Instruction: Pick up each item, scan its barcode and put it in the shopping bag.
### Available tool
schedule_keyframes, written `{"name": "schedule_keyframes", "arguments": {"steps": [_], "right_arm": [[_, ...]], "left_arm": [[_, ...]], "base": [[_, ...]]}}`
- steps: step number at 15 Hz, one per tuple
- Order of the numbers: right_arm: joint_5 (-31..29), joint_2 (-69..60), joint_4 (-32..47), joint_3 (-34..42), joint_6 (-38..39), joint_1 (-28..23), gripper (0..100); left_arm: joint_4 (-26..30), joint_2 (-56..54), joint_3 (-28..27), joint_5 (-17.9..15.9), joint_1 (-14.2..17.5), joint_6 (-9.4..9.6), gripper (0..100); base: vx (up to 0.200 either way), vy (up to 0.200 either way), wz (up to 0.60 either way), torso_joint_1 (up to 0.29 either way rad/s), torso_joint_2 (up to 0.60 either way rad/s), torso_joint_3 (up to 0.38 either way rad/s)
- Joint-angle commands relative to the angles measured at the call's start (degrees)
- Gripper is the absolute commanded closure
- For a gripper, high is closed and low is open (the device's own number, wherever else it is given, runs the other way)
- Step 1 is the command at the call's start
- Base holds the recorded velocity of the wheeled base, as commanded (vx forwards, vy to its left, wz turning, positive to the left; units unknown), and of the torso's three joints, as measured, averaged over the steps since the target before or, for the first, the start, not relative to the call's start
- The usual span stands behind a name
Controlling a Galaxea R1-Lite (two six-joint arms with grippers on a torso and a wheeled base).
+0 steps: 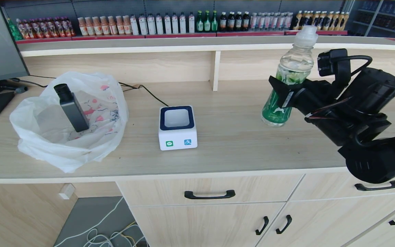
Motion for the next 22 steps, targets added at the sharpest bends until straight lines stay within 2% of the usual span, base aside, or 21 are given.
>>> {"name": "schedule_keyframes", "arguments": {"steps": [1,8,16,19,22], "right_arm": [[0.07,-3.93,-0.04,0.56,-0.02,0.29,100],[2.88,-16.23,-0.48,12.52,2.71,0.64,100],[2.7,-28.45,-3.29,27.63,2.79,9.52,100],[2.44,-30.82,-3.29,29.04,0.6,14.7,100],[2.44,-31.09,-3.2,29.65,-4.76,20.59,100]], "left_arm": [[0.0,-0.02,0.0,0.0,0.0,-0.02,0],[0.0,-0.02,0.0,0.0,0.0,-0.02,0],[0.0,-0.02,0.0,0.0,0.0,-0.02,0],[0.0,-0.02,0.0,0.0,0.0,-0.02,0],[0.0,-0.02,0.0,0.0,0.0,-0.02,0]], "base": [[0.0,0.0,0.0,0.0,0.0,0.0],[0.0,0.0,0.0,0.0,0.0,0.0],[0.0,0.0,0.0,0.0,0.0,0.0],[0.0,0.0,0.0,0.0,0.0,0.0],[0.0,0.0,0.0,0.0,0.0,0.0]]}}
